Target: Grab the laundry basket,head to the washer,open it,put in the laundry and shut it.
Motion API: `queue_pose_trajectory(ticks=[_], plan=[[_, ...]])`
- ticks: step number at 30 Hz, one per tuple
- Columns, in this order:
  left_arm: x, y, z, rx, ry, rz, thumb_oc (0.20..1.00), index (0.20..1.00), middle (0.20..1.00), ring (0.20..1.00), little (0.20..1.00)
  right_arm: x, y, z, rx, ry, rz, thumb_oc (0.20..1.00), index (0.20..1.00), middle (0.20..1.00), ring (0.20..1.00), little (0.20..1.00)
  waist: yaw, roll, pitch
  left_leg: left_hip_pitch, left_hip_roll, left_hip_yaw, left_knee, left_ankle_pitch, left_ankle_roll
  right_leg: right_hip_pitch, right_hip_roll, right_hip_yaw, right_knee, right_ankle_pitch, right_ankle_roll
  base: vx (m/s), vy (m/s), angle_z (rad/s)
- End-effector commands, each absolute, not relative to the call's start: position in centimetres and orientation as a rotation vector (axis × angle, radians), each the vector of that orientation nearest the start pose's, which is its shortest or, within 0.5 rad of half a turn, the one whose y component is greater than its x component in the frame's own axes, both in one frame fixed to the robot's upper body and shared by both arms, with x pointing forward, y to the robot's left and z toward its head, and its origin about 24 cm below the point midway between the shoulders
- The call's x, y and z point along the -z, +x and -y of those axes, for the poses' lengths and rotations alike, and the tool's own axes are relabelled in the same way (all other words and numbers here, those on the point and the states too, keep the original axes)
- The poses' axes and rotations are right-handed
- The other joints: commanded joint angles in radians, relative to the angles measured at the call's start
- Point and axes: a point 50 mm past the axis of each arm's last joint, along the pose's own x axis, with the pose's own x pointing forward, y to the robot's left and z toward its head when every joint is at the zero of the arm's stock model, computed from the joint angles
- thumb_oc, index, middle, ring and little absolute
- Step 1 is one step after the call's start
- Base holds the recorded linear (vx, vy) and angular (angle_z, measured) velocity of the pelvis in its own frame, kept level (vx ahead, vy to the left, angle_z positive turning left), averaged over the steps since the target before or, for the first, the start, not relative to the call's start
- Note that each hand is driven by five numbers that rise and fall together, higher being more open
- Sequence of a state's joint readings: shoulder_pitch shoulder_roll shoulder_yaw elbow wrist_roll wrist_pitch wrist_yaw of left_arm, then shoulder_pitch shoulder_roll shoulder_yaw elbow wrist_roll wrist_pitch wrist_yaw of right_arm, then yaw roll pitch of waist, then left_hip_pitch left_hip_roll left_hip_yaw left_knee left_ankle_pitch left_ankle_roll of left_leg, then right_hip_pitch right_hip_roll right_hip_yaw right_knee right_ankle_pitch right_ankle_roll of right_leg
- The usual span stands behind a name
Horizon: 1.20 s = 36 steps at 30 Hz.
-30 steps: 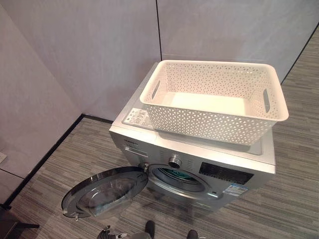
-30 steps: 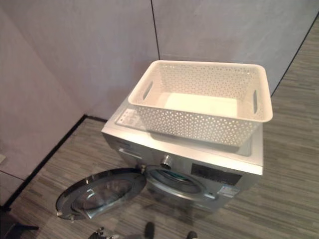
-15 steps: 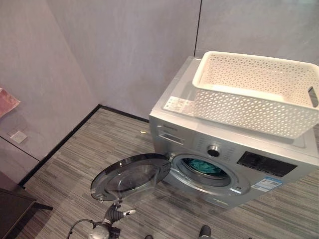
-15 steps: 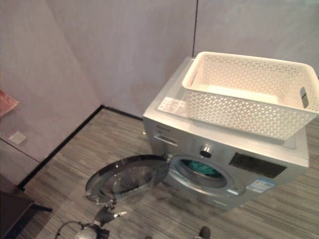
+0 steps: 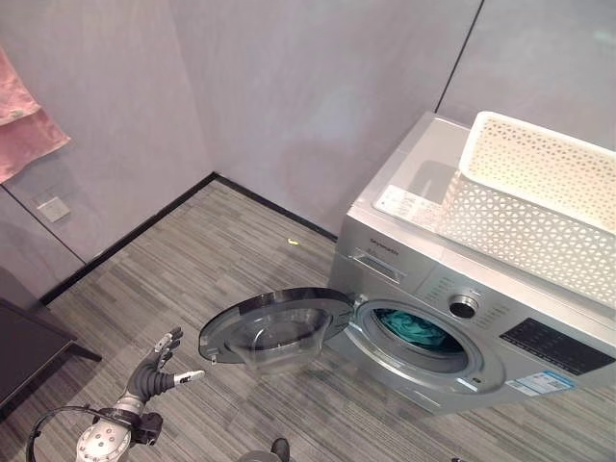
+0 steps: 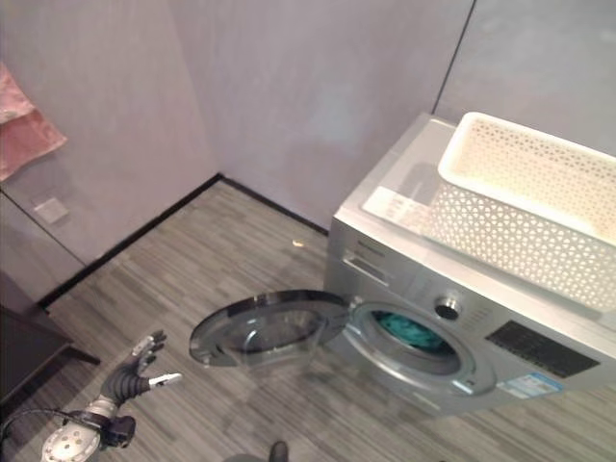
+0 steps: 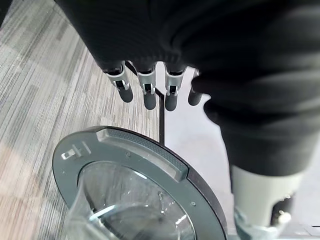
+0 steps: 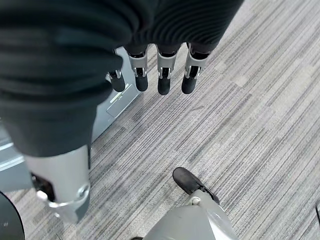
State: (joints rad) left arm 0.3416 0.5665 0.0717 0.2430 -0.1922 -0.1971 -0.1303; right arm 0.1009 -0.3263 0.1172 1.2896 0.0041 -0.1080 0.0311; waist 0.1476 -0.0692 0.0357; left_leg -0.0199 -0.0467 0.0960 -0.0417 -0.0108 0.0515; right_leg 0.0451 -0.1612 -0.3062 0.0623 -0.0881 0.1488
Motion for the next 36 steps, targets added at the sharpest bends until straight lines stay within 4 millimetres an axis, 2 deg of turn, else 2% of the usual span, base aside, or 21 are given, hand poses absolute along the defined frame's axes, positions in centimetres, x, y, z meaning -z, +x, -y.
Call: queue_pose_trajectory(ticks=[1,2,3,6,7,8,11,13,14,15,16,20,22,23,27,29,30,31,35,36], plan=[[0.6,17.9,-33.5,-0.186,0.423,-0.345,1.0,1.0,1.0,1.0,1.0,15.2,4.3,28.4,0.057,-0.367,-1.281,1.0,1.0,1.0,1.0,1.0,-0.031,0.004,-0.002,-0.035,0.009,-0.035,-0.033,0.037,-0.043,-0.024,0.001,0.023,0.007,0.186,0.017,-0.08,-0.06,-0.05],[1.9,18.1,-34.5,-0.252,0.437,-0.419,1.0,1.0,1.0,1.0,1.0,15.2,4.4,28.3,0.038,-0.372,-1.273,1.0,1.0,1.0,1.0,1.0,-0.047,-0.01,0.004,-0.043,0.015,-0.027,-0.041,0.041,-0.047,-0.031,0.008,0.03,-0.011,0.185,0.018,-0.11,-0.078,-0.12],[2.0,19.0,-35.1,-0.306,0.454,-0.424,1.0,1.0,1.0,1.0,1.0,15.2,4.6,28.1,0.031,-0.369,-1.262,1.0,1.0,1.0,1.0,1.0,-0.06,-0.02,0.014,-0.057,0.022,-0.021,-0.043,0.047,-0.051,-0.043,0.014,0.035,-0.018,0.187,0.017,-0.1,-0.063,-0.22],[2.2,19.4,-35.7,-0.338,0.479,-0.451,1.0,1.0,1.0,1.0,1.0,15.2,4.9,28.0,0.028,-0.37,-1.251,1.0,1.0,1.0,1.0,1.0,-0.069,-0.028,0.027,-0.074,0.028,-0.018,-0.042,0.052,-0.054,-0.058,0.018,0.041,-0.022,0.186,0.015,-0.19,-0.079,-0.25],[0.9,22.0,-37.8,-0.453,0.524,-0.472,1.0,1.0,1.0,1.0,1.0,14.9,6.9,27.7,-0.002,-0.404,-1.188,1.0,1.0,1.0,1.0,1.0,-0.104,-0.078,0.094,-0.178,0.059,-0.012,-0.036,0.085,-0.066,-0.141,0.047,0.063,-0.049,0.184,0.003,-0.33,-0.132,-0.23],[0.9,22.0,-37.8,-0.453,0.524,-0.471,1.0,1.0,1.0,1.0,1.0,14.9,6.9,27.7,-0.002,-0.403,-1.187,1.0,1.0,1.0,1.0,1.0,-0.105,-0.079,0.09,-0.182,0.059,-0.012,-0.036,0.088,-0.066,-0.146,0.047,0.062,-0.049,0.186,0.003,-0.4,-0.144,-0.25],[-1.5,24.5,-38.5,-0.472,0.577,-0.423,1.0,1.0,1.0,1.0,1.0,14.7,8.3,27.5,0.0,-0.4,-1.141,1.0,1.0,1.0,1.0,1.0,-0.137,-0.117,0.129,-0.25,0.087,-0.011,-0.038,0.115,-0.075,-0.219,0.068,0.077,-0.056,0.203,0.0,-0.15,-0.04,-0.35],[-4.2,27.0,-38.3,-0.478,0.627,-0.333,1.0,1.0,1.0,1.0,1.0,14.8,8.2,27.1,0.004,-0.387,-1.138,1.0,1.0,1.0,1.0,1.0,-0.161,-0.149,0.144,-0.295,0.104,-0.019,-0.046,0.132,-0.084,-0.264,0.079,0.078,-0.071,0.222,0.005,-0.1,-0.038,-0.22],[-5.9,28.8,-37.8,-0.465,0.672,-0.286,1.0,1.0,1.0,1.0,1.0,14.9,8.1,26.8,-0.005,-0.392,-1.14,1.0,1.0,1.0,1.0,1.0,-0.177,-0.158,0.15,-0.327,0.108,-0.031,-0.046,0.141,-0.09,-0.288,0.081,0.079,-0.082,0.241,0.009,-0.08,-0.013,0.03],[-6.6,29.8,-37.3,-0.445,0.714,-0.279,1.0,1.0,1.0,1.0,1.0,15.0,8.2,26.6,-0.005,-0.386,-1.139,1.0,1.0,1.0,1.0,1.0,-0.194,-0.16,0.151,-0.357,0.11,-0.042,-0.046,0.147,-0.095,-0.306,0.077,0.079,-0.096,0.254,0.012,-0.04,0.046,0.4],[-6.5,30.0,-37.0,-0.417,0.776,-0.292,1.0,1.0,1.0,1.0,1.0,15.0,8.5,26.5,0.004,-0.375,-1.128,1.0,1.0,1.0,1.0,1.0,-0.206,-0.163,0.143,-0.373,0.115,-0.04,-0.046,0.146,-0.097,-0.322,0.075,0.088,-0.114,0.265,0.018,-0.02,0.056,0.37],[-5.9,30.0,-36.7,-0.429,0.729,-0.298,1.0,1.0,1.0,1.0,1.0,15.0,8.7,26.1,0.006,-0.359,-1.117,1.0,1.0,1.0,1.0,1.0,-0.21,-0.159,0.14,-0.376,0.114,-0.04,-0.046,0.146,-0.097,-0.326,0.072,0.093,-0.118,0.265,0.017,0.01,0.032,-0.02],[-3.0,29.7,-34.2,-0.348,0.661,-0.326,1.0,1.0,1.0,1.0,1.0,15.0,9.3,25.7,0.016,-0.347,-1.094,1.0,1.0,1.0,1.0,1.0,-0.205,-0.139,0.14,-0.367,0.108,-0.037,-0.046,0.143,-0.095,-0.318,0.069,0.096,-0.107,0.254,0.015,0.01,0.029,-0.13],[-2.4,29.5,-33.7,-0.334,0.651,-0.333,1.0,1.0,1.0,1.0,1.0,15.0,9.3,25.8,0.02,-0.347,-1.093,1.0,1.0,1.0,1.0,1.0,-0.203,-0.134,0.14,-0.361,0.107,-0.037,-0.046,0.141,-0.094,-0.315,0.069,0.1,-0.104,0.249,0.012,0.0,0.0,0.0],[2.2,27.9,-29.1,-0.179,0.573,-0.394,1.0,1.0,1.0,1.0,1.0,15.0,9.2,25.7,0.031,-0.341,-1.09,1.0,1.0,1.0,1.0,1.0,-0.188,-0.104,0.142,-0.314,0.099,-0.025,-0.046,0.129,-0.089,-0.285,0.07,0.104,-0.091,0.214,-0.005,0.0,-0.002,-0.01],[3.9,27.1,-26.9,-0.113,0.53,-0.422,1.0,1.0,1.0,1.0,1.0,15.0,9.0,25.7,0.03,-0.35,-1.095,1.0,1.0,1.0,1.0,1.0,-0.185,-0.089,0.137,-0.301,0.094,-0.023,-0.046,0.13,-0.088,-0.274,0.07,0.101,-0.089,0.205,-0.012,0.0,0.0,0.0],[4.0,27.1,-26.9,-0.112,0.53,-0.422,1.0,1.0,1.0,1.0,1.0,15.0,9.0,25.8,0.03,-0.35,-1.095,1.0,1.0,1.0,1.0,1.0,-0.184,-0.089,0.138,-0.299,0.094,-0.023,-0.046,0.13,-0.088,-0.273,0.07,0.101,-0.089,0.205,-0.012,-0.01,-0.064,0.05],[5.9,26.1,-23.9,-0.016,0.492,-0.459,1.0,1.0,1.0,1.0,1.0,15.1,9.0,25.7,0.025,-0.368,-1.108,1.0,1.0,1.0,1.0,1.0,-0.18,-0.073,0.136,-0.282,0.094,-0.021,-0.046,0.133,-0.089,-0.258,0.073,0.098,-0.086,0.191,-0.021,0.0,-0.069,0.08],[8.5,24.2,-19.1,0.142,0.425,-0.518,1.0,1.0,1.0,1.0,1.0,15.4,8.7,25.6,0.021,-0.395,-1.136,1.0,1.0,1.0,1.0,1.0,-0.172,-0.045,0.127,-0.25,0.097,-0.023,-0.046,0.143,-0.096,-0.217,0.084,0.085,-0.085,0.167,-0.037,-0.01,-0.114,0.07],[8.5,24.2,-19.1,0.142,0.425,-0.518,1.0,1.0,1.0,1.0,1.0,15.4,8.7,25.6,0.021,-0.395,-1.136,1.0,1.0,1.0,1.0,1.0,-0.172,-0.045,0.127,-0.25,0.097,-0.023,-0.046,0.143,-0.097,-0.216,0.084,0.085,-0.085,0.167,-0.037,-0.01,-0.139,0.05]])
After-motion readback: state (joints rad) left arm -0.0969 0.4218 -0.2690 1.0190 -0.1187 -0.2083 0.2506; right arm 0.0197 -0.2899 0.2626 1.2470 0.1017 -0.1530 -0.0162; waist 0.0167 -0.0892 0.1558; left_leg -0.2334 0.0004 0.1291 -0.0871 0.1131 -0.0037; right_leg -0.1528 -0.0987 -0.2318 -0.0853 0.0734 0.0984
